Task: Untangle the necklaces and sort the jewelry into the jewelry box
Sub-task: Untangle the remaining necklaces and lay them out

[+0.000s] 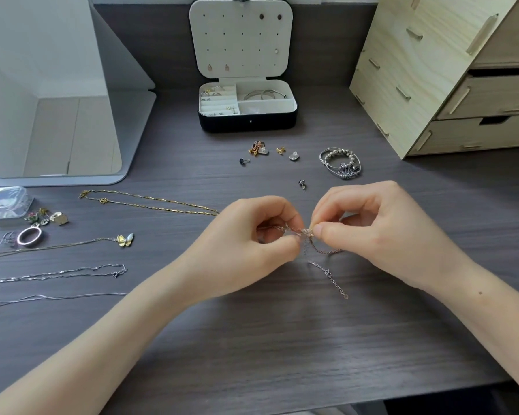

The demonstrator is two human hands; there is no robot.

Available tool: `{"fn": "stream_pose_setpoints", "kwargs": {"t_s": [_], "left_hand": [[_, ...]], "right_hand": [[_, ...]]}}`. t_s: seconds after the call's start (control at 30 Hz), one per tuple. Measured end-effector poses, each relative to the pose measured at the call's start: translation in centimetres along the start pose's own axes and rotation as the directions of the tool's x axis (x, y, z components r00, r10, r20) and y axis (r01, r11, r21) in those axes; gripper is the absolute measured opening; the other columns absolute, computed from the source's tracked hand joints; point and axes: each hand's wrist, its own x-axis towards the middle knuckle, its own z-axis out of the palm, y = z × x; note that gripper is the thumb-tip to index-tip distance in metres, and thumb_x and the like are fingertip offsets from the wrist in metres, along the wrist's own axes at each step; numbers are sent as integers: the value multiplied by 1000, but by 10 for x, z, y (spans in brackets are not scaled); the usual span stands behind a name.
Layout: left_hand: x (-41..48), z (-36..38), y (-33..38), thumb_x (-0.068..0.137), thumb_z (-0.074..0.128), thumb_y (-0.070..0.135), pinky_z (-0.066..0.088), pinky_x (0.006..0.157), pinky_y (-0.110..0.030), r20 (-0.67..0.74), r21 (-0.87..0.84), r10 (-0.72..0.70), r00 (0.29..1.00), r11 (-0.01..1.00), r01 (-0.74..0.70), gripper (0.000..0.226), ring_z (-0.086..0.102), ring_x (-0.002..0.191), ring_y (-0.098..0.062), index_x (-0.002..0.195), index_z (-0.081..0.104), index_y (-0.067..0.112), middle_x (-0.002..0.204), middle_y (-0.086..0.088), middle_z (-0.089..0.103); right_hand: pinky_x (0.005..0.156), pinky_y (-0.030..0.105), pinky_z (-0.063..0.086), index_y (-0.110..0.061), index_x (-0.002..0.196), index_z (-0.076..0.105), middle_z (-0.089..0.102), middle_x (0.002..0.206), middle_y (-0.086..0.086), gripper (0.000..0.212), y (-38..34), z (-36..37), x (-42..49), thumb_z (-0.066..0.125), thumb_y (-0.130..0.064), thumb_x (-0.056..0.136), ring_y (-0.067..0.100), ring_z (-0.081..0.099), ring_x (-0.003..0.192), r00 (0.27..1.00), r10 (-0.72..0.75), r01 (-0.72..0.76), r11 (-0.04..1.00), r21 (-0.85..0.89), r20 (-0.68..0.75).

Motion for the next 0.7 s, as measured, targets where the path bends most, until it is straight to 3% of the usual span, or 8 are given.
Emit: {"fn": "stream_pose_setpoints", "kwargs": {"t_s": [0.17, 0.27, 0.33, 0.43, 0.53, 0.63, 0.7], "left_hand": [[0, 2, -3, 76, 62, 32, 30, 53, -27, -37, -26, 1, 999, 1000, -2, 12, 35, 55, -17, 73, 65, 21, 58, -11, 45], [0, 2, -1, 75, 60, 28, 30, 52, -24, -31, 7, 16, 999, 1000, -15, 11, 33, 52, -9, 70, 63, 19, 54, 2, 41], [-1, 1, 0, 73, 59, 27, 29, 52, -23, -37, 27, 11, 999, 1000, -10, 11, 32, 53, -8, 69, 62, 17, 54, 6, 40], [-2, -1, 2, 70, 58, 27, 30, 54, -25, -41, 58, 4, 999, 998, -2, 10, 33, 55, -8, 66, 60, 17, 57, -1, 43], [-3, -3, 4, 68, 58, 25, 32, 55, -26, -13, 50, -13, 1000, 999, 14, 8, 35, 55, -8, 66, 61, 17, 60, -9, 48], [-1, -7, 3, 69, 59, 21, 35, 56, -22, 21, -82, -62, 998, 995, 63, 9, 41, 56, -7, 67, 64, 14, 58, -1, 51], [-1, -8, 2, 69, 60, 22, 36, 56, -22, 17, -91, -64, 998, 994, 65, 8, 43, 56, -7, 68, 66, 16, 59, 0, 54]], "right_hand": [[54, 32, 43, -18, 58, 66, 61, 62, 1, 10, -2, 0, -1, 62, -18, 68, 19, 52, 56, 998, -52, 56, 980, -193, 25], [53, 17, 35, -18, 61, 64, 54, 59, -9, 11, -5, 3, -1, 59, -21, 70, 12, 47, 56, 985, -170, 163, 907, -388, 15], [54, 14, 33, -18, 63, 63, 52, 60, -12, 15, -8, 5, 0, 53, -26, 72, 10, 46, 57, 974, -224, 212, 859, -467, 30], [54, 16, 36, -17, 64, 63, 53, 61, -10, 15, -10, 7, 1, 53, -25, 72, 9, 47, 58, 974, -222, 221, 876, -429, 47], [54, 26, 42, -16, 64, 63, 56, 60, -5, 10, -12, 7, 2, 58, -19, 71, 10, 48, 56, 991, -127, 135, 941, -310, 46], [58, 37, 44, -16, 64, 63, 59, 61, 1, 9, -13, 3, 2, 58, -19, 70, 15, 51, 56, 996, 5, 10, 987, -162, 91], [60, 37, 45, -13, 65, 63, 61, 63, 2, 10, -14, 1, 2, 58, -19, 71, 13, 52, 58, 984, 71, -53, 992, -113, 160]]}}
